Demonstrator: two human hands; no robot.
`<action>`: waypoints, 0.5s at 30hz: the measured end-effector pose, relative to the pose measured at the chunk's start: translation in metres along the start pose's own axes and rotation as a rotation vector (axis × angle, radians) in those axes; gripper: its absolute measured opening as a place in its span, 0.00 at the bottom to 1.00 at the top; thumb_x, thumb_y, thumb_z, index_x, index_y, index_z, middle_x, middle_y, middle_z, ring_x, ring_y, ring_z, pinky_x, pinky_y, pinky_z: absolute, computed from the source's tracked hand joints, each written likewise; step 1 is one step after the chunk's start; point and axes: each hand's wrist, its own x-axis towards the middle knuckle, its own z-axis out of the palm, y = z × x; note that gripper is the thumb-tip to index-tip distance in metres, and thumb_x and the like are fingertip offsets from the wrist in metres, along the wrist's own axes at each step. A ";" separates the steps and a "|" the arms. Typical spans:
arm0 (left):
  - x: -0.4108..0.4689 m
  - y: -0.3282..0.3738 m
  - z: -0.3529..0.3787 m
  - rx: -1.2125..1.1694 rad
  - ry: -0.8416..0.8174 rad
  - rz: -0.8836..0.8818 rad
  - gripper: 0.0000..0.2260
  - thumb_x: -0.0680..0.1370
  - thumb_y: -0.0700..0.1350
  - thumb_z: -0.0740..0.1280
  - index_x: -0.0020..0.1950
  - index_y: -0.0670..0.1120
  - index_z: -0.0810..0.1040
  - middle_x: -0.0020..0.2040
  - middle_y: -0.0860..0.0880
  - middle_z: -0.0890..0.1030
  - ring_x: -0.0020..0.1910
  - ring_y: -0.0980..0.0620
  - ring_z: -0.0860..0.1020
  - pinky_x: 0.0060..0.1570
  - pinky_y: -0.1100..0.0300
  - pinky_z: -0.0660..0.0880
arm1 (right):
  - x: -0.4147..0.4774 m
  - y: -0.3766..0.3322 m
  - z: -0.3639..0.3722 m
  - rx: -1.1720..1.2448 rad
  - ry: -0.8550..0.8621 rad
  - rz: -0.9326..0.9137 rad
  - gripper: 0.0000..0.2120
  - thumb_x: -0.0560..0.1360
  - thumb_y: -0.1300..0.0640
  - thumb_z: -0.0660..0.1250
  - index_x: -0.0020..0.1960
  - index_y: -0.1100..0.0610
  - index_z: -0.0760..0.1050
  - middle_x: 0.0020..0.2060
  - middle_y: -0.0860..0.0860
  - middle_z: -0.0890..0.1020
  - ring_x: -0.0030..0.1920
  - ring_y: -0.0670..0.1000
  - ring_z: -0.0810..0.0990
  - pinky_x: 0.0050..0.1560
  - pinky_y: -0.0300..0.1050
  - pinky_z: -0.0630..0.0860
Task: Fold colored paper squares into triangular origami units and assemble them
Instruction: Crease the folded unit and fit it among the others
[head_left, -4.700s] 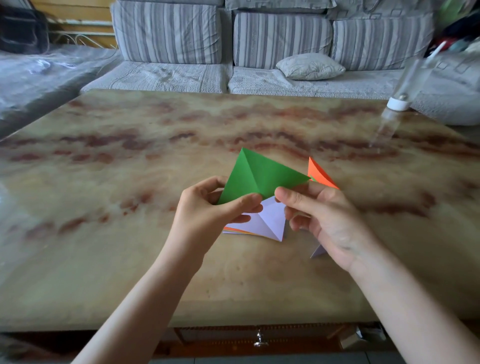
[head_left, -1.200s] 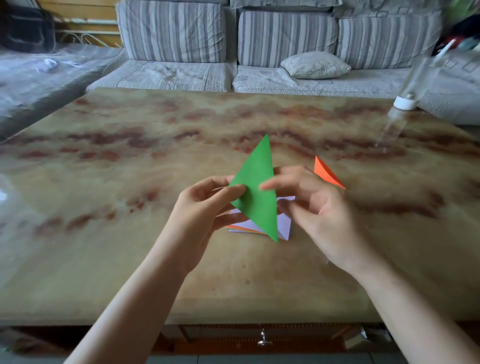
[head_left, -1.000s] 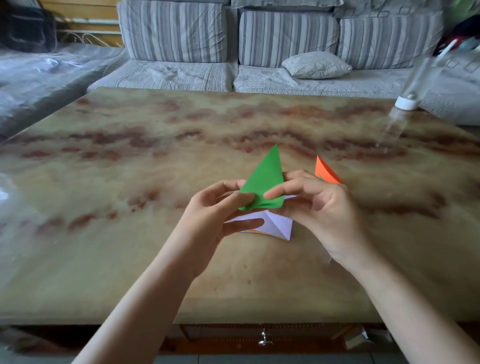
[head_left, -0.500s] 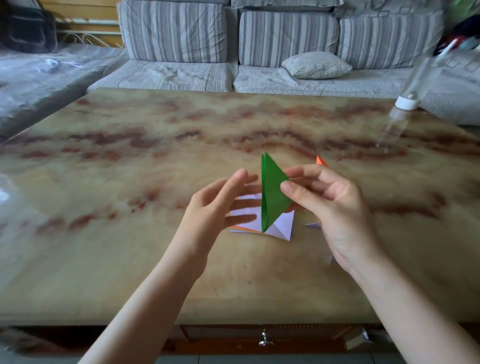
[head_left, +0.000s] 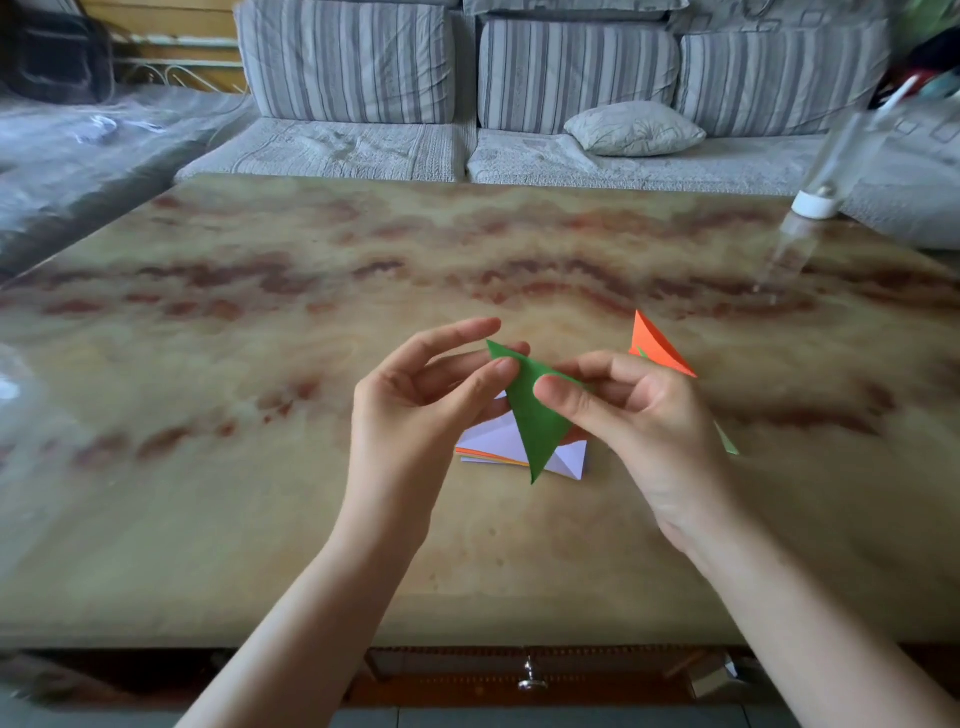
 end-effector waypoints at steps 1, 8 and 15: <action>-0.001 0.000 0.001 -0.007 -0.001 -0.004 0.13 0.68 0.37 0.71 0.52 0.44 0.80 0.43 0.44 0.86 0.45 0.49 0.84 0.41 0.62 0.79 | 0.000 0.000 0.001 0.021 0.006 0.001 0.08 0.62 0.56 0.72 0.40 0.57 0.80 0.33 0.52 0.84 0.34 0.48 0.82 0.35 0.37 0.78; -0.001 0.000 0.001 -0.020 -0.015 -0.050 0.10 0.68 0.39 0.71 0.48 0.43 0.81 0.43 0.45 0.86 0.43 0.51 0.84 0.40 0.64 0.79 | -0.002 -0.003 0.001 0.010 0.033 -0.027 0.04 0.68 0.64 0.72 0.38 0.57 0.79 0.29 0.47 0.83 0.30 0.42 0.80 0.32 0.30 0.72; -0.002 0.000 0.003 -0.049 -0.005 -0.077 0.06 0.71 0.35 0.70 0.47 0.42 0.81 0.42 0.45 0.86 0.41 0.52 0.84 0.39 0.64 0.78 | -0.003 -0.008 0.003 -0.028 0.060 -0.033 0.06 0.69 0.64 0.71 0.36 0.57 0.78 0.25 0.43 0.80 0.27 0.38 0.77 0.28 0.26 0.67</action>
